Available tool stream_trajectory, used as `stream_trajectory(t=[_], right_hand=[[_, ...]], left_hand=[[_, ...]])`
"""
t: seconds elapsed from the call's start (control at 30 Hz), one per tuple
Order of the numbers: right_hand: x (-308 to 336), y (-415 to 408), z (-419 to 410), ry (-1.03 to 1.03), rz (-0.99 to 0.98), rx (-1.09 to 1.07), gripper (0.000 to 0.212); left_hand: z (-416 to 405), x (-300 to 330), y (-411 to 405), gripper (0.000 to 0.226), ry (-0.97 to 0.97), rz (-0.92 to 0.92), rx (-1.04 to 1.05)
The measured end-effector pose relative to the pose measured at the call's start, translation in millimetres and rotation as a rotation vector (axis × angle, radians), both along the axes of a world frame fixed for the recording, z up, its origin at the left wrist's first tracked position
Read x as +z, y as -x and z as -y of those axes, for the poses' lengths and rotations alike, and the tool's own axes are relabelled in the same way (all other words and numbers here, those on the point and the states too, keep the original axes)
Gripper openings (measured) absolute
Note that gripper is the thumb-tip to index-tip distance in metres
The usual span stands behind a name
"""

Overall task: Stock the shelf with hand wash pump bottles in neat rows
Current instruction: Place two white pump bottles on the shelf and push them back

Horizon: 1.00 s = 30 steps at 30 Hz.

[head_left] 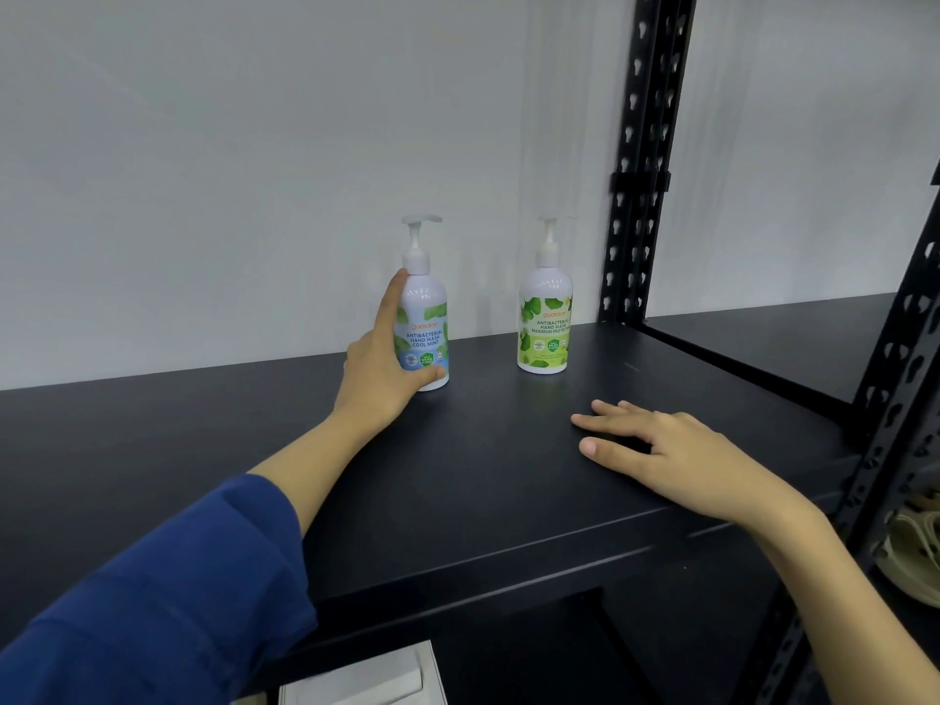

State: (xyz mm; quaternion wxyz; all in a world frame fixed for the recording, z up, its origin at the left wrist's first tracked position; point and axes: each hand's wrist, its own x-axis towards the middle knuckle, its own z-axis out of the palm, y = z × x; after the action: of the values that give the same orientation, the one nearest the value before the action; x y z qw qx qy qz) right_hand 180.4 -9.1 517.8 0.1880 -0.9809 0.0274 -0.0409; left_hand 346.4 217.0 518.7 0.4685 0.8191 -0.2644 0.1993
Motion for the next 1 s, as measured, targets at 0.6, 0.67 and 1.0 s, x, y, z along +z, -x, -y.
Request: stream_trajectory(t=[0.6, 0.67, 1.0], right_hand=[[-2.9, 1.1, -1.4, -0.051, 0.205, -0.091, 0.031], [-2.6, 11.5, -5.7, 0.005, 0.307, -0.149, 0.024], [-42.2, 168.6, -4.6, 0.060, 0.416, -0.349, 0.023]], left_hand=[[2.5, 29.3, 35.0, 0.059, -0.193, 0.184, 0.220], [5.8, 35.5, 56.3, 0.040, -0.319, 0.244, 0.199], [72.9, 6.2, 212.7, 0.030, -0.468, 0.407, -0.267]])
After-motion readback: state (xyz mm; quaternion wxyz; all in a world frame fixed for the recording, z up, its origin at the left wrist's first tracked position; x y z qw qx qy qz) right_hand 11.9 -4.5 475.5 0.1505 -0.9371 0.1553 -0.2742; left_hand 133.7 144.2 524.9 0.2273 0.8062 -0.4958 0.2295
